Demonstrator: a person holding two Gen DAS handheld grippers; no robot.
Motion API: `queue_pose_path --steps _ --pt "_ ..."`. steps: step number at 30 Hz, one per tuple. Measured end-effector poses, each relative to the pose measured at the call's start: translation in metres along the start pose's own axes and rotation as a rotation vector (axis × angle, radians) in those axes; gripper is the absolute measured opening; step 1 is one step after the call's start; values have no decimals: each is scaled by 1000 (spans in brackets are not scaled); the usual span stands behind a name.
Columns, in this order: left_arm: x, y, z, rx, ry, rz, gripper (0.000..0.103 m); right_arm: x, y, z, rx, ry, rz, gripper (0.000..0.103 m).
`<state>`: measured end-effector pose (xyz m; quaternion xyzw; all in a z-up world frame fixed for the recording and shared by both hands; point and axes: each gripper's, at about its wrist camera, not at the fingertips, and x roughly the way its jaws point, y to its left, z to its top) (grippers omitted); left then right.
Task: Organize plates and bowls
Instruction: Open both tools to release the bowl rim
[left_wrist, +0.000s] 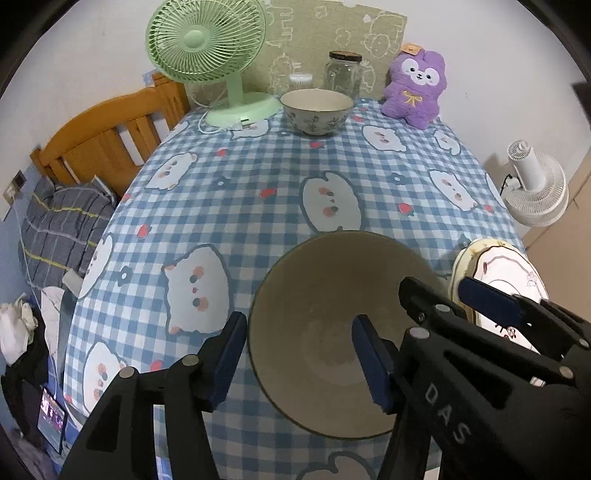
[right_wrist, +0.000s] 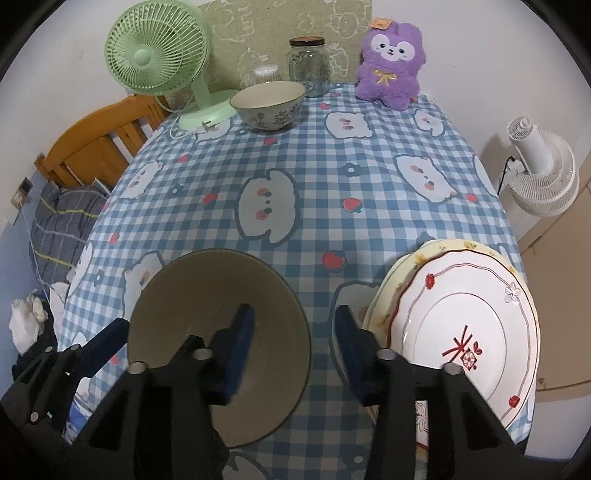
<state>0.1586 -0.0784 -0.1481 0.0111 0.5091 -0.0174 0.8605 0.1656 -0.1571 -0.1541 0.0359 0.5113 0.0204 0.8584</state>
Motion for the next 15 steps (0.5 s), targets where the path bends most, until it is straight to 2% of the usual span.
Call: queue_pose_path --steps 8,15 --pt "10 6 -1 -18 28 -13 61 9 0 1 -4 26 -5 40" --pt "7 2 6 -2 21 -28 61 3 -5 8 8 10 -15 41"
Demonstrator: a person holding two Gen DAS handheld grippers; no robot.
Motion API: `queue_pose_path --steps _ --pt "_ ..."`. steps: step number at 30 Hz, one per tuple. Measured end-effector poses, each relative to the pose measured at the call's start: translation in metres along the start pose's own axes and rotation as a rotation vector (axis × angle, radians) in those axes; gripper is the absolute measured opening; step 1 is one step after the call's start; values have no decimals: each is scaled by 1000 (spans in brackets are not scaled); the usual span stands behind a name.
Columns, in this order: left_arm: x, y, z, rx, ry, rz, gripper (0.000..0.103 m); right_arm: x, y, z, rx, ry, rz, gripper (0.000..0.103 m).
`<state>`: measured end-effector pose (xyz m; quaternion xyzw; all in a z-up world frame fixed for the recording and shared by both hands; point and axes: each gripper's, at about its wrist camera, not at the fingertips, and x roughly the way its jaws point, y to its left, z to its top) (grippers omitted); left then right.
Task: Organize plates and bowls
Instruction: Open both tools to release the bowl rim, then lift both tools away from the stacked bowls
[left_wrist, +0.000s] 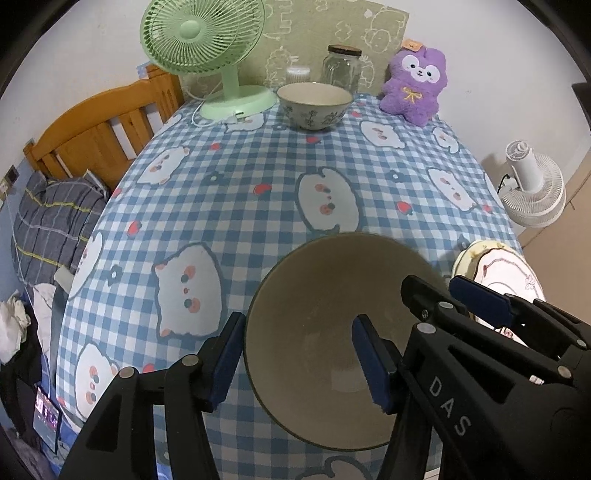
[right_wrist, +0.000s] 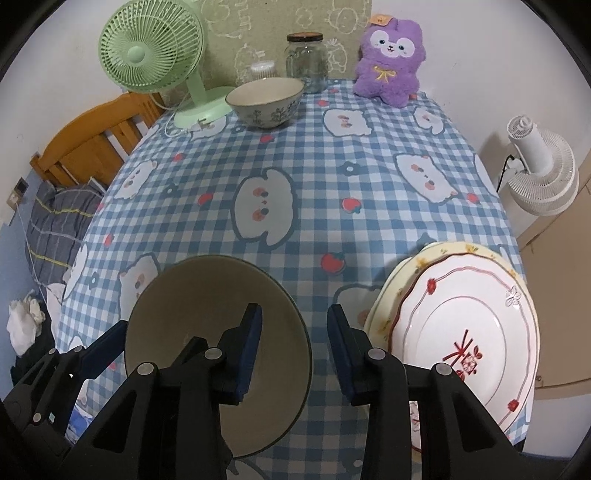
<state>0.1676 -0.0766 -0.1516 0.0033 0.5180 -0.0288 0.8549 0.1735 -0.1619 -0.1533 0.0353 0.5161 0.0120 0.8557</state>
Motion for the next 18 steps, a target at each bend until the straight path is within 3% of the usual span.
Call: queue_pose_path --steps 7,13,16,18 --pt "-18 -3 14 17 -44 2 64 -23 -4 13 3 -56 9 41" --pt "-38 -4 28 0 -81 8 74 -47 -3 29 -15 -97 30 41" --pt "-47 -6 36 2 -104 10 76 -57 -4 36 -17 -114 39 52" --pt "-55 -8 42 9 -125 -5 76 -68 -6 42 -7 -126 60 52"
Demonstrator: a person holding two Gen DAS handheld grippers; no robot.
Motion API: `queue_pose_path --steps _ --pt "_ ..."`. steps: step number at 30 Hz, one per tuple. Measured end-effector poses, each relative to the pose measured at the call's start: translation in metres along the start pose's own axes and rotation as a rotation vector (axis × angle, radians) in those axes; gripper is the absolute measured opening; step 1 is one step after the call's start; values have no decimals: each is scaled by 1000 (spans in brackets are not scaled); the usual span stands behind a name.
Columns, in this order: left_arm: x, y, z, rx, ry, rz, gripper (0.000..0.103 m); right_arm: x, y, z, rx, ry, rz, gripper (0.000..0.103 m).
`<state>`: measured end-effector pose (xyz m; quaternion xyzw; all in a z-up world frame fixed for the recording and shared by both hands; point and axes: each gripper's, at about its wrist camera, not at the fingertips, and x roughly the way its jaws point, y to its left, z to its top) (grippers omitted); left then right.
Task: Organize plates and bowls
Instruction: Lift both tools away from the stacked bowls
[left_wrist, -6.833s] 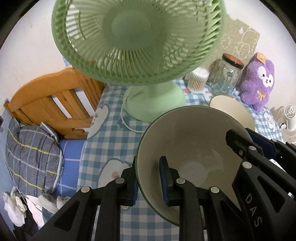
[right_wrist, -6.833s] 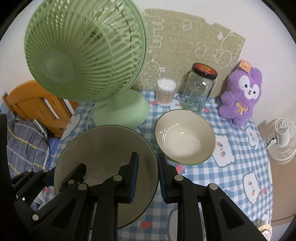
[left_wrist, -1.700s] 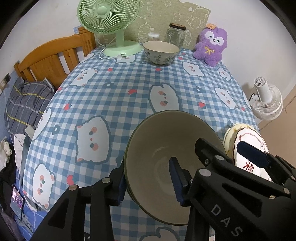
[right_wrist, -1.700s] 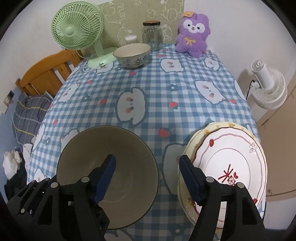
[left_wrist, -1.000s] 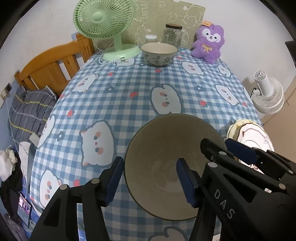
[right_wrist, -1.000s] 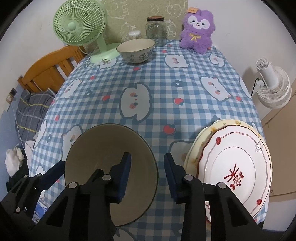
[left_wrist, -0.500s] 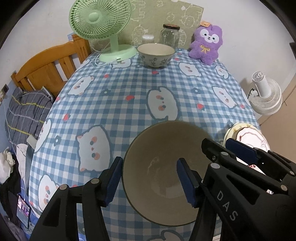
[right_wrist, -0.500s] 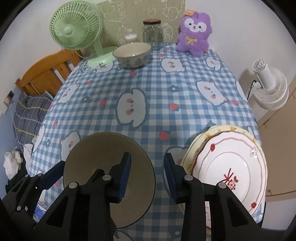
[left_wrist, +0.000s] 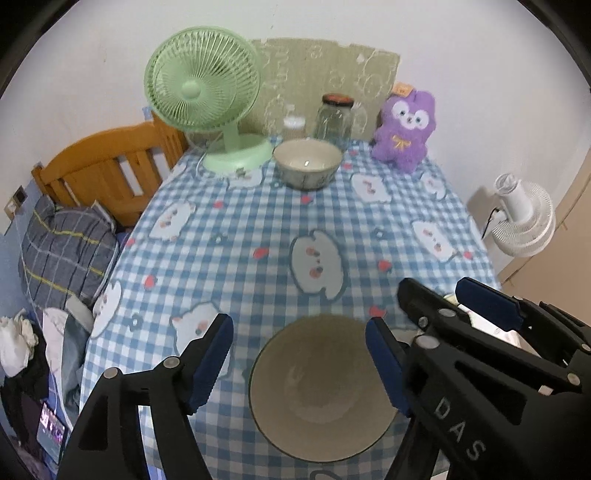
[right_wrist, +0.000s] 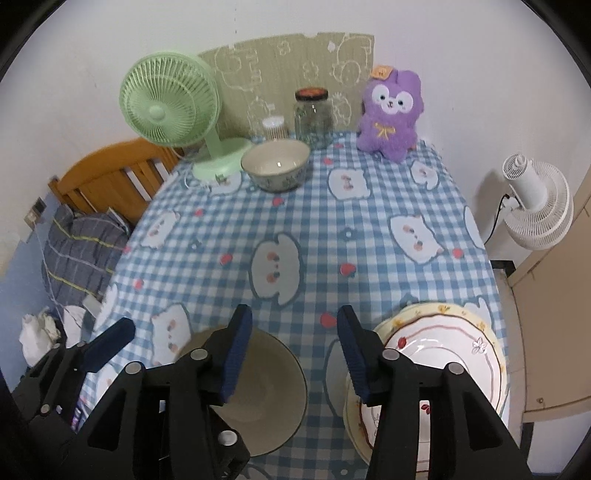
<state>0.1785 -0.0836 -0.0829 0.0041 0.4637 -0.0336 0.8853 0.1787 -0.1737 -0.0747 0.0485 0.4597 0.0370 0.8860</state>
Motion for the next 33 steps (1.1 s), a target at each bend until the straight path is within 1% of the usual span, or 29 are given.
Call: queue_pose_path --steps 4,8,10,12,13,14,15,17,19,25,31,33 --pt "-15 -2 14 -1 -32 -18 76 -18 2 15 -14 -37 -5 53" --pt "-28 -5 32 6 -70 -9 78 -32 3 31 -18 -73 -3 54" --pt "-34 -5 41 9 -85 6 80 -38 4 39 -11 -87 -11 57" --pt "-38 -5 46 5 -96 13 80 -42 5 45 -6 -104 -19 62" --pt "-38 -4 49 3 -100 12 80 -44 5 48 -4 -112 -24 63" --pt "-40 -3 53 3 -105 10 81 -46 5 51 -4 -120 -27 67" --pt "-40 -3 55 5 -108 7 82 -47 5 55 -5 -125 -19 75" --pt "-42 -3 63 6 -122 2 82 -49 5 62 -3 -136 -3 80" --pt "-42 -2 70 9 -133 -4 84 -51 6 70 -4 -159 -11 80" --pt "-39 1 99 17 -162 4 89 -49 11 98 -14 -179 -24 86" --pt "-24 9 126 11 -160 -6 92 -32 19 128 -26 -174 -45 87" --pt "-19 12 133 3 -170 4 94 -28 21 135 -32 -178 -48 88"
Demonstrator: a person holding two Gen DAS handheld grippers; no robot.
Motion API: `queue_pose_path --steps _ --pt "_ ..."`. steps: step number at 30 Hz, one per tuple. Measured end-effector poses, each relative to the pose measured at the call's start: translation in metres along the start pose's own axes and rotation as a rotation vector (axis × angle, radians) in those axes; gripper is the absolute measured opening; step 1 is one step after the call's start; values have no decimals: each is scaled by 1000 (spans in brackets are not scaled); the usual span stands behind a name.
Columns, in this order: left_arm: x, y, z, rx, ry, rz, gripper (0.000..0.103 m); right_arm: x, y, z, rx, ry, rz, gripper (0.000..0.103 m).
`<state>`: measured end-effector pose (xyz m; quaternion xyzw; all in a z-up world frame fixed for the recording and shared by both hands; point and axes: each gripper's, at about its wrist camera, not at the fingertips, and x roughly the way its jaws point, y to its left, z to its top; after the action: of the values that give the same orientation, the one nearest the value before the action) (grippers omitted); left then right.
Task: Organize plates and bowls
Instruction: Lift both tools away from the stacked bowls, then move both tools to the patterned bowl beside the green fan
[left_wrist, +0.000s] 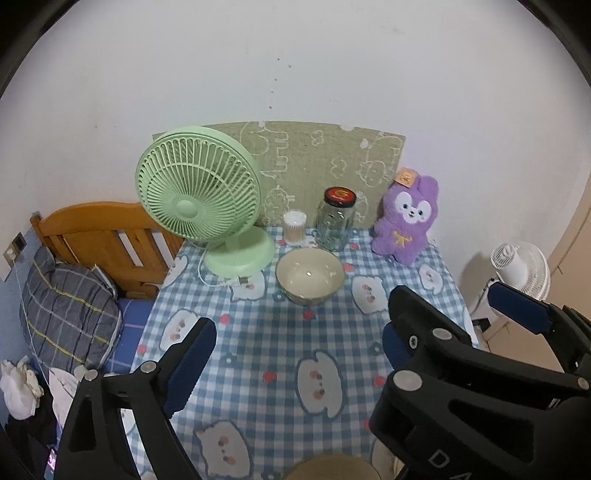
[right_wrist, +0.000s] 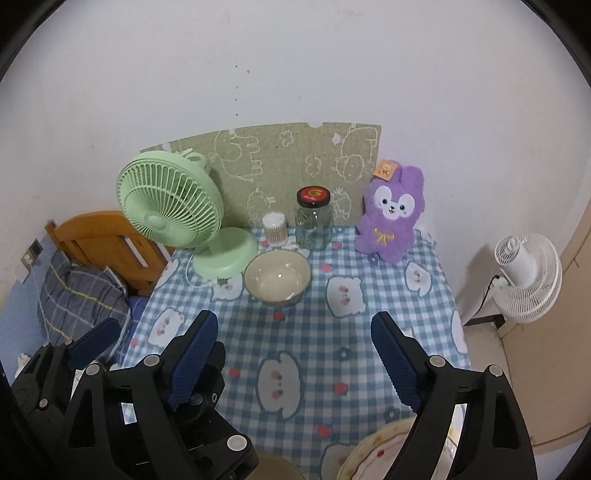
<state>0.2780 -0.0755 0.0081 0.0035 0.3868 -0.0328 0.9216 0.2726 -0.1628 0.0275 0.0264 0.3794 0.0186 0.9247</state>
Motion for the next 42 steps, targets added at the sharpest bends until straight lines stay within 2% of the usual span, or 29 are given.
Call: queue_pose_path --steps 3,8,11,21,26,29,31,35,40,42 --pt "10 4 8 -3 -10 24 97 13 2 8 -4 1 10 88" --pt "33 10 19 -6 4 24 100 35 7 21 -12 -3 -28 93" --pt "48 11 25 -7 13 32 101 51 6 26 -2 -2 -21 93" --pt "105 10 41 22 61 57 101 107 2 40 10 44 -50 93" --pt "131 13 45 20 76 68 101 134 1 44 18 20 -76 93" --pt "151 16 46 7 90 70 100 152 1 47 14 23 -81 93" --pt "165 21 44 -26 71 90 98 163 1 48 10 20 -90 93" --pt "189 27 42 -34 92 82 98 187 1 45 11 24 -100 86" --pt "214 31 38 -24 99 86 92 215 1 40 13 55 -98 81" --pt "225 32 36 -25 117 84 90 224 1 39 16 67 -96 77"
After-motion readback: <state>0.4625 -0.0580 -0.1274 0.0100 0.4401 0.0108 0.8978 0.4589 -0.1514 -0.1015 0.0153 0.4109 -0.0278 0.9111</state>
